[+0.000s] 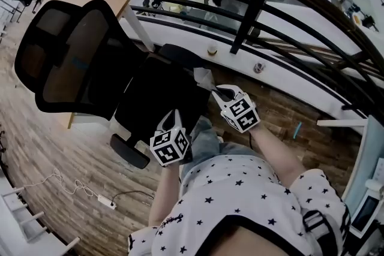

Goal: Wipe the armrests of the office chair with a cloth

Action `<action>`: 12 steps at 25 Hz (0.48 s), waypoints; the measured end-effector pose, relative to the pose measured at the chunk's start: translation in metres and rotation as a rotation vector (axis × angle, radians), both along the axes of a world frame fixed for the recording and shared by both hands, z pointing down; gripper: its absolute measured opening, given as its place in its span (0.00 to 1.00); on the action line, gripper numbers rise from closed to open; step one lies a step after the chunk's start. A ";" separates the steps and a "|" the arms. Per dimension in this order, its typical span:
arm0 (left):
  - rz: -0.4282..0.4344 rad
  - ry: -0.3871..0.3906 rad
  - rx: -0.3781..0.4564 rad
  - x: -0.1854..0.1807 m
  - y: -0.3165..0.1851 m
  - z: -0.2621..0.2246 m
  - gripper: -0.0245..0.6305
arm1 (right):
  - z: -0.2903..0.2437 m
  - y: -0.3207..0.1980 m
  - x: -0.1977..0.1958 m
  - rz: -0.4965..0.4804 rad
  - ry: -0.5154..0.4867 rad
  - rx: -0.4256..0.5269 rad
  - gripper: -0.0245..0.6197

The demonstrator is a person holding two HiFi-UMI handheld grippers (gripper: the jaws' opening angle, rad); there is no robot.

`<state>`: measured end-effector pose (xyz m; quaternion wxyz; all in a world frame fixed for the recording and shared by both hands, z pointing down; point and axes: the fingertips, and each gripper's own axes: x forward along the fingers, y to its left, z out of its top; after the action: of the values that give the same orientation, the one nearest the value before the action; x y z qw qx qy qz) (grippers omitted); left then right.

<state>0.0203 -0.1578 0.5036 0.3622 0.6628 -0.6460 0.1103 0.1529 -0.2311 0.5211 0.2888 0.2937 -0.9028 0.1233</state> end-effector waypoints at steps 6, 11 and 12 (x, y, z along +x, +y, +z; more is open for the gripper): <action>0.014 -0.008 0.036 0.012 0.010 -0.015 0.05 | -0.027 0.029 0.015 0.031 -0.065 0.024 0.09; 0.027 -0.019 0.062 0.026 0.016 -0.021 0.05 | -0.037 0.046 0.031 0.049 -0.100 0.038 0.09; 0.029 -0.021 0.067 0.029 0.020 -0.023 0.04 | -0.040 0.050 0.034 0.056 -0.112 0.037 0.09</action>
<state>0.0497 -0.1383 0.4807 0.3315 0.6827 -0.6433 0.1009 0.1867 -0.1811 0.4812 0.2290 0.3166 -0.9111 0.1310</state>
